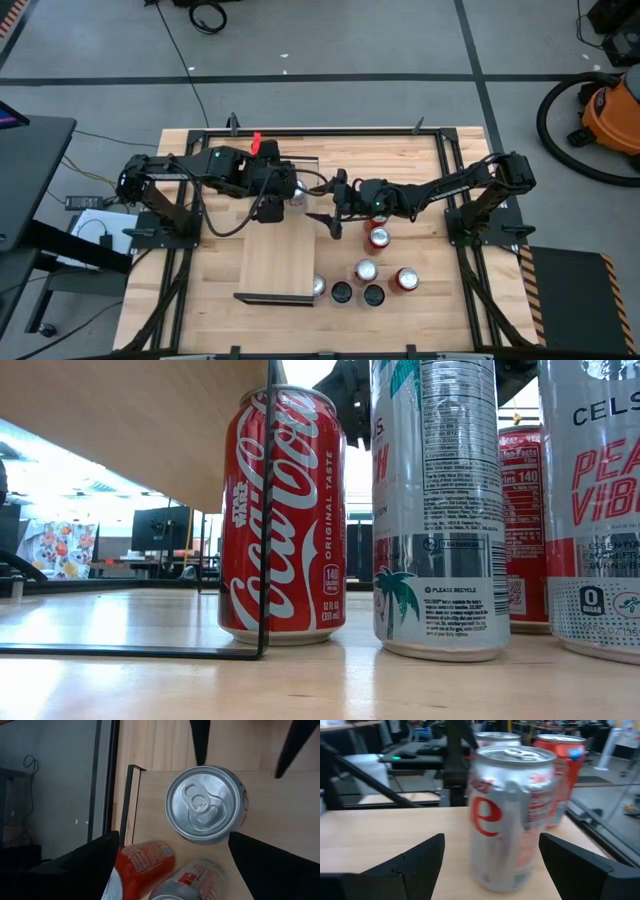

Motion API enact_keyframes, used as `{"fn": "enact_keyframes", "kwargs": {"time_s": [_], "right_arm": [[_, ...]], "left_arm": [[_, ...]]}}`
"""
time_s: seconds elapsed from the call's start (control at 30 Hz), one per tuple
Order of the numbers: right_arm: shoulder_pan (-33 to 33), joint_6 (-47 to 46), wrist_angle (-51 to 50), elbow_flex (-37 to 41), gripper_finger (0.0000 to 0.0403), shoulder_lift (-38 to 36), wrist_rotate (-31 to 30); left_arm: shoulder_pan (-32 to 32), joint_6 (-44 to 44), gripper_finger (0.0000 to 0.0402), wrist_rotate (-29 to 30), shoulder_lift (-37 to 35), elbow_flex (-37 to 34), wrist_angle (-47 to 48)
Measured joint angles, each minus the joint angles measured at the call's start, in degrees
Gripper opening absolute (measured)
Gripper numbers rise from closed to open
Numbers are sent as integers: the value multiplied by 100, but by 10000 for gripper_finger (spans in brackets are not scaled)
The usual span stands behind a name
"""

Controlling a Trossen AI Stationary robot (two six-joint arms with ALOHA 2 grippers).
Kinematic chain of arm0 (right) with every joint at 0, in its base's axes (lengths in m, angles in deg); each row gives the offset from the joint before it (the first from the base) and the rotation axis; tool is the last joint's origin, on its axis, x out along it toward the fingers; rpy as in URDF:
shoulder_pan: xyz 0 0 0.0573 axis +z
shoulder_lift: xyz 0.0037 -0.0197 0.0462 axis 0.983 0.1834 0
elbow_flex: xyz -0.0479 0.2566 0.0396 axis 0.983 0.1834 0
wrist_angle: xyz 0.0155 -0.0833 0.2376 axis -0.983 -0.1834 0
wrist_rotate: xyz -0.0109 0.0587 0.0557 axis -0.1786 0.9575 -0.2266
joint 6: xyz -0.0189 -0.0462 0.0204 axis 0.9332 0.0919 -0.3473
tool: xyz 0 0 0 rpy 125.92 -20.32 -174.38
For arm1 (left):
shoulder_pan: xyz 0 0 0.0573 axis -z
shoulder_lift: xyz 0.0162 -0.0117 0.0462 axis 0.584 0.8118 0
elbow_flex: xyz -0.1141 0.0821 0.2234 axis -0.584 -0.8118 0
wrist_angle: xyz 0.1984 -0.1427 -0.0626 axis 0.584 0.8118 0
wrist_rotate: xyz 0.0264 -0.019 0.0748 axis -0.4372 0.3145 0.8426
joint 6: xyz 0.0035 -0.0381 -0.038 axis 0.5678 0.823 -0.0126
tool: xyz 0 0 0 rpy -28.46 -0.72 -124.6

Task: Place canned beverage on shelf
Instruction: Put the silver soda can on the shelf aligned with the other silver soda can

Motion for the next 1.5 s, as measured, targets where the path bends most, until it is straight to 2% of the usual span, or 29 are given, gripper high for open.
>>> {"fn": "enact_keyframes", "kwargs": {"time_s": [0.5,0.67,0.83,1.13,1.37,1.5], "right_arm": [[7,-114,148,0,334,0,860],[7,3,38,0,334,-6,1277],[2,46,-362,7,334,-277,556],[1,45,-456,2,334,-282,-1148],[-69,88,-354,2,334,-282,-1430],[-192,87,-327,2,334,-282,-1352]], "left_arm": [[2,-52,387,-100,0,0,128],[0,75,387,-401,0,0,165],[4,395,387,-876,0,0,164],[2,514,387,-479,0,0,9],[7,630,387,-388,0,0,-216],[124,608,387,51,0,0,-345]]}}
